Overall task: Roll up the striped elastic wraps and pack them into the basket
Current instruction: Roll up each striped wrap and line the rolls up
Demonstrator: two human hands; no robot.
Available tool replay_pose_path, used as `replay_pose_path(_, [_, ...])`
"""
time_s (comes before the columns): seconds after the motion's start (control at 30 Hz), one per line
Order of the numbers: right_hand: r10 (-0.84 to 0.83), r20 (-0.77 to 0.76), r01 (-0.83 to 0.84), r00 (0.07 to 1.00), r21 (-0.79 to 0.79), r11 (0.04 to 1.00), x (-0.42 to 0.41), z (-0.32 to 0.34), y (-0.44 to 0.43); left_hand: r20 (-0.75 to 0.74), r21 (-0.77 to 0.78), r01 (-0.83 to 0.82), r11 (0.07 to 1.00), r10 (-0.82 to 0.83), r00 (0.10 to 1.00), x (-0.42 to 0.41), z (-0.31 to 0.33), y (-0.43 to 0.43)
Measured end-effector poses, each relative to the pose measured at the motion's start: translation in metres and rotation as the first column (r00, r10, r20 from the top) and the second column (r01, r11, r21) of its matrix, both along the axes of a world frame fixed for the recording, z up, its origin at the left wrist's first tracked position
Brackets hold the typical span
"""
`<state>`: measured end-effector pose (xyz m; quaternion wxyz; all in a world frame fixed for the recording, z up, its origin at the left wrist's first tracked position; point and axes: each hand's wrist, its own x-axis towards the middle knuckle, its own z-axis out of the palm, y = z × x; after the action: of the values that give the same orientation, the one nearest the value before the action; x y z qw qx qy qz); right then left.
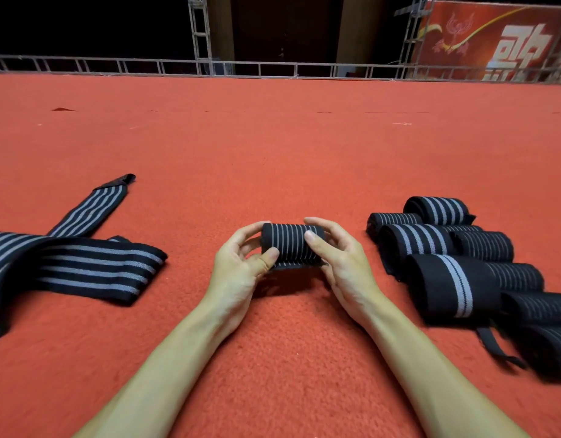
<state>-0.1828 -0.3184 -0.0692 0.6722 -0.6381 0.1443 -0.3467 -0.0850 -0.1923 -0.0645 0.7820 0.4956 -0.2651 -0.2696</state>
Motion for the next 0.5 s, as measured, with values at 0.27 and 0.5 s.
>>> replay_pose_path(0.27, [-0.02,-0.03,0.023,0.999,0.12,0.993,-0.0006,-0.0062,-0.001,0.195,0.065,0.006,0.998,-0.018,0.981,0.0036,-0.0056,-0.001])
replay_pose_path(0.5, [-0.119,-0.137,0.118,0.983,-0.013,0.993,-0.0062,0.0015,0.0044,0.208,0.157,-0.115,0.981,0.081,0.975,-0.0028,-0.0007,0.0015])
